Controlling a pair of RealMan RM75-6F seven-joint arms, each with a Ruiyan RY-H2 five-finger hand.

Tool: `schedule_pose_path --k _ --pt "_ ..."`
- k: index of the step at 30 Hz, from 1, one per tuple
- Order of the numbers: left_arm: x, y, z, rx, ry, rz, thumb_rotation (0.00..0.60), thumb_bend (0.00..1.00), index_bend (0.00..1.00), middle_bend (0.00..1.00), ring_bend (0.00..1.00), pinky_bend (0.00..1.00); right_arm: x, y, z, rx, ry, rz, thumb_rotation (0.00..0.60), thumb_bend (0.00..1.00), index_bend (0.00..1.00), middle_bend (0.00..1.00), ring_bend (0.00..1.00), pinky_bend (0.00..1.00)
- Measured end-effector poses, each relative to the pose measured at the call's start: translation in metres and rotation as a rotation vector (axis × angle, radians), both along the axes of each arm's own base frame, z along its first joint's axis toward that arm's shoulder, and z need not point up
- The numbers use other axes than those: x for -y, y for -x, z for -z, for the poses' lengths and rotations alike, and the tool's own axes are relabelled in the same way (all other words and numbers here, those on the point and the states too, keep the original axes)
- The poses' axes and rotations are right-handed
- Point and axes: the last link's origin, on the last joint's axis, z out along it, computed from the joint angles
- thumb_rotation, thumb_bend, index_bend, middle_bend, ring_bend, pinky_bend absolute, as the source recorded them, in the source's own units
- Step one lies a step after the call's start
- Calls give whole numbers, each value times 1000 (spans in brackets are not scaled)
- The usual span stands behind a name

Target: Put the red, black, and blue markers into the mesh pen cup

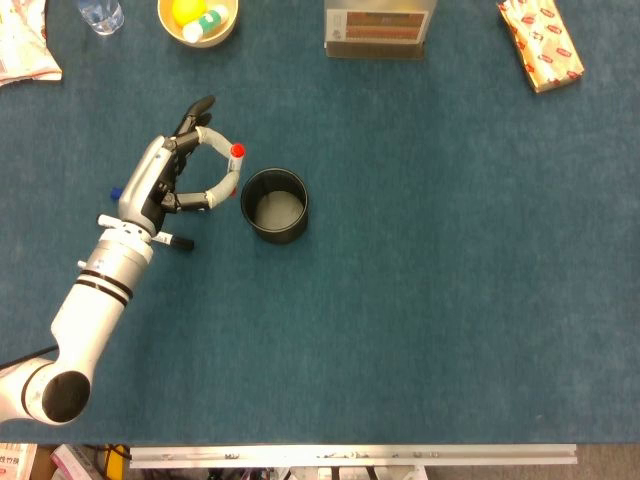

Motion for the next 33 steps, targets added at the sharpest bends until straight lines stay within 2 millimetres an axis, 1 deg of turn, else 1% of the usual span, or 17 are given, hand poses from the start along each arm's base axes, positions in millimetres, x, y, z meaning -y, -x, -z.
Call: schedule_pose_path --k 13,25,29,33 --pt "4 -9 18 22 44 31 600 337 611 0 0 56 -1 2 2 0 -6 9 600 0 143 175 126 301" --pt "1 -23 26 2 45 79 600 338 611 0 0 56 -1 5 1 7 -5 14 600 0 144 175 126 302" --pt "4 -24 30 -7 62 73 600 337 611 0 0 56 -2 4 1 8 -6 11 600 0 144 175 126 301" --pt "6 -22 32 22 74 53 600 337 608 0 0 56 -2 4 1 9 -4 10 600 0 144 175 126 301"
